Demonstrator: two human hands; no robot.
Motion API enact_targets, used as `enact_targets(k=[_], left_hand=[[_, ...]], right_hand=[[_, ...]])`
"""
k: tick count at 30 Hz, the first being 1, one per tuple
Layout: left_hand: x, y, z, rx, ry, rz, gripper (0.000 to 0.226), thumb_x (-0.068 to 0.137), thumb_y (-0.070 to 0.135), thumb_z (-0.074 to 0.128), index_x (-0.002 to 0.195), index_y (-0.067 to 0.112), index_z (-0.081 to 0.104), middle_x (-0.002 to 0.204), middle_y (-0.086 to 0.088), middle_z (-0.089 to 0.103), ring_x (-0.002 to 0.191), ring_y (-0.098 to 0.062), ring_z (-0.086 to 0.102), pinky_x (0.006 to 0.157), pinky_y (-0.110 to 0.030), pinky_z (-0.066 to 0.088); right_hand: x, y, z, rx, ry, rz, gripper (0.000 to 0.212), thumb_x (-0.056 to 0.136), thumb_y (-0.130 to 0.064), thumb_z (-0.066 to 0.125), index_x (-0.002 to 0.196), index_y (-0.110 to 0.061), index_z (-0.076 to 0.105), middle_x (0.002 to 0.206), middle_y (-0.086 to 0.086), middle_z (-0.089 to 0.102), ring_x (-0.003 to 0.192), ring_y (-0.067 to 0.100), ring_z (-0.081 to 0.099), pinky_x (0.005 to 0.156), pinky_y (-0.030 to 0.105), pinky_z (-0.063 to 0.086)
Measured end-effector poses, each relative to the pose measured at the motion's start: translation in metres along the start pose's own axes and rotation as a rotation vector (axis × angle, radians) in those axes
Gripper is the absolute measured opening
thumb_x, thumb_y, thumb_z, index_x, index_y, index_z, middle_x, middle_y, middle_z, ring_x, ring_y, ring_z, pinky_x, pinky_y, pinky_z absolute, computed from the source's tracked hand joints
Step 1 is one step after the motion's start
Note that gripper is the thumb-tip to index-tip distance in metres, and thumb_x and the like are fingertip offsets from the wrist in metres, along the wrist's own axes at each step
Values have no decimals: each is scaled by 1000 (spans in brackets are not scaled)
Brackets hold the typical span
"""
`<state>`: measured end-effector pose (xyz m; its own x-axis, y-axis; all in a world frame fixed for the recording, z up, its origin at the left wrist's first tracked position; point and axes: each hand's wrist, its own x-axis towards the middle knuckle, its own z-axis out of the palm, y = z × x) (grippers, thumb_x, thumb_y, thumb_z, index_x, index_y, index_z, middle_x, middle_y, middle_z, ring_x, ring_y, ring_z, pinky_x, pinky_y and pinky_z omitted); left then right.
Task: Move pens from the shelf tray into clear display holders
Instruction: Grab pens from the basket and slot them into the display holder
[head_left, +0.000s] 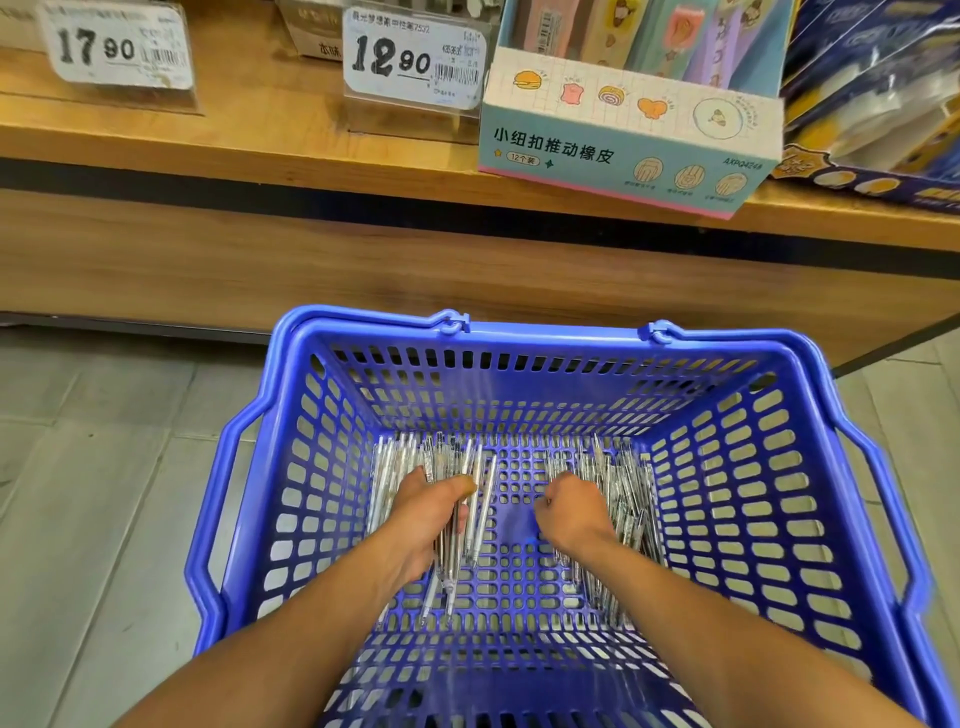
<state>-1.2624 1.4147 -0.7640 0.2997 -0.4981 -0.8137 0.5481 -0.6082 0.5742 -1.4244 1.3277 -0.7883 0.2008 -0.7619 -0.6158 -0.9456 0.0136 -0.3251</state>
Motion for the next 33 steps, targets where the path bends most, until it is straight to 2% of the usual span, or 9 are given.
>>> enact_targets(k=[2,7,12,15,19,22,25,29,33], left_hand=[[-1,0,0,-17,-18,-28,75,89,6,65,151,10,24,110,-16,63,63,-15,60,50,-26,51],[-1,-1,0,-15,-39,-57,74,88,4,65,151,5,26,100,-11,64,60,-14,61,55,-29,51],[0,-2,-1,7,-49,-63,71,82,2,73,144,0,37,107,-16,66,65,-16,61,57,-31,50],[-3,1,1,5,-46,-40,49,80,2,76,122,2,51,100,-15,68,62,-15,58,58,-31,49],[-8,5,2,-20,-44,-18,87,76,14,83,147,6,32,111,-10,65,78,-17,60,61,-28,52],[-9,6,4,-55,-49,-15,123,66,28,88,158,16,8,148,-16,44,117,-27,55,86,-33,51],[-10,8,2,-100,-78,-28,130,56,29,92,157,19,11,139,-24,52,110,-38,65,88,-51,56],[-11,6,2,-33,-38,-36,95,76,18,84,150,16,25,133,-15,57,108,-25,63,88,-40,54],[-5,4,3,31,46,-16,24,88,9,70,103,10,52,83,-3,64,65,-11,60,53,-24,48]], right_hand=[[3,8,5,-191,19,11,8,94,-14,61,88,-9,61,78,2,62,66,14,61,58,23,54],[4,8,15,-346,-45,-5,13,95,-9,57,106,-6,61,97,9,66,86,21,66,74,31,59],[3,2,10,-27,-144,-8,28,98,-20,54,72,-10,58,66,3,60,53,11,59,54,21,54],[-9,-12,2,300,-300,-91,18,98,-17,53,84,-9,60,63,5,64,53,11,65,59,23,56],[-22,-32,-9,666,-480,-157,7,94,-9,59,96,-5,54,68,7,65,55,18,64,52,23,51],[-30,-43,-12,672,-522,-231,17,89,-11,67,98,-3,55,64,7,65,54,18,64,51,23,51],[-35,-47,-10,645,-516,-300,21,87,-13,72,99,-3,58,61,4,65,55,16,64,54,23,52],[-33,-44,-11,631,-534,-359,16,84,-17,75,95,-9,66,64,-2,68,55,11,63,55,21,52],[-18,-31,-16,688,-503,-203,15,91,-21,66,94,-7,67,80,6,70,57,13,64,55,21,52]])
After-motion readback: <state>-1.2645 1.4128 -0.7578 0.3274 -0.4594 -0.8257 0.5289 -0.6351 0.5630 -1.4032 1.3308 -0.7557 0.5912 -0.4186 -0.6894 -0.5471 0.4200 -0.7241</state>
